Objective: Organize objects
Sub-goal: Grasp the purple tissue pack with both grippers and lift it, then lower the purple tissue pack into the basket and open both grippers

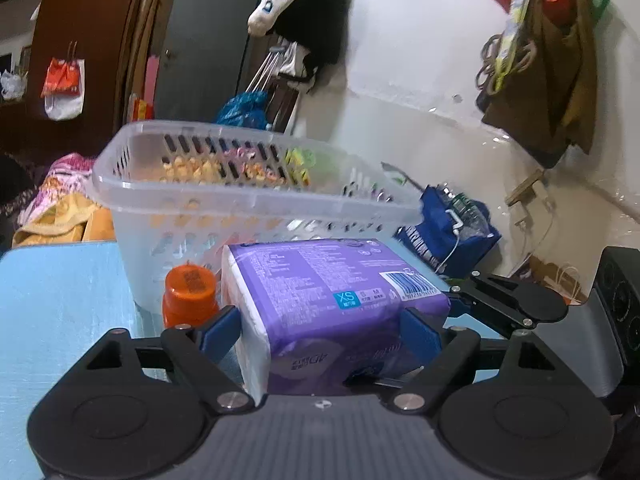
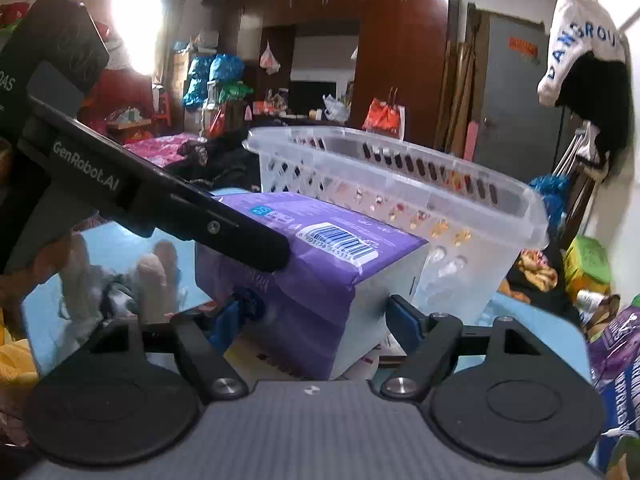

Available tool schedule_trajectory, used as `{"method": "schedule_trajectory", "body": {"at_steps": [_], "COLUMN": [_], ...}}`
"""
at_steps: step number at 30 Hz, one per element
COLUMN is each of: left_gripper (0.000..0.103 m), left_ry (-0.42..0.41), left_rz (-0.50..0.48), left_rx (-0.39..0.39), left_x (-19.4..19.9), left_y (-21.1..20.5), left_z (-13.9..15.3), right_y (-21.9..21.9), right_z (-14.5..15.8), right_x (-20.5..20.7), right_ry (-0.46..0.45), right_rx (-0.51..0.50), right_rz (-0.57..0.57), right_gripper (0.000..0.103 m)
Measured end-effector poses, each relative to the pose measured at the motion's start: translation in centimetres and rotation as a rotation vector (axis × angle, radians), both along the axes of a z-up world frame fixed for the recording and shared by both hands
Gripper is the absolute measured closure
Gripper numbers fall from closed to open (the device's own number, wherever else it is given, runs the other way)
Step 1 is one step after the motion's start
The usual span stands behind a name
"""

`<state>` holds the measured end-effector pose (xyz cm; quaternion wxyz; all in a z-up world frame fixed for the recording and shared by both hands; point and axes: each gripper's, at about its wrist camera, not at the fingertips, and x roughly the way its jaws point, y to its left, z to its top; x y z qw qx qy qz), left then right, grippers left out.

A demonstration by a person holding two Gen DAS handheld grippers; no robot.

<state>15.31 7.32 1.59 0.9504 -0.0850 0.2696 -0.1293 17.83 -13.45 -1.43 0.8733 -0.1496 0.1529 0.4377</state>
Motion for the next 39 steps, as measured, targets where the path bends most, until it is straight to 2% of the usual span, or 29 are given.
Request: {"method": "schedule_trajectory", "body": {"at_steps": [10,15,21,29,39], "left_gripper": [0.016,0.016,0.016,0.016,0.015], "left_ry": [-0.163,-0.208,-0.224,-0.218,-0.089], "left_rz": [-0.018,-0.009,0.011,0.008,0.028], "left_rx": [0.049,0.081,0.141,0.145,0.098], "left_x": [-3.6,-2.6,0.4,4.8,12.0], "left_y": [-1.7,-2.4,-2.8,-1.8,0.7], "left_z": [7.4,10.9,13.2,13.6,9.2], "right_y": [-2.0,-1.3,0.3,0.8,3.2], "right_z": [6.9,9.9,11.5,11.0,8.1], "right_x": [-2.0,-0.7,2.3,4.9,9.6], "right_ry": [-0.100,-0.119,-0.124,-0.111,-0.013], "right_rx": [0.091,0.108,0.099,0.100,0.056], "right_rz": [0.009,0.005,-0.015,-0.041,-0.088], "right_gripper": [0.025,0.025,0.026,0.026,0.027]}}
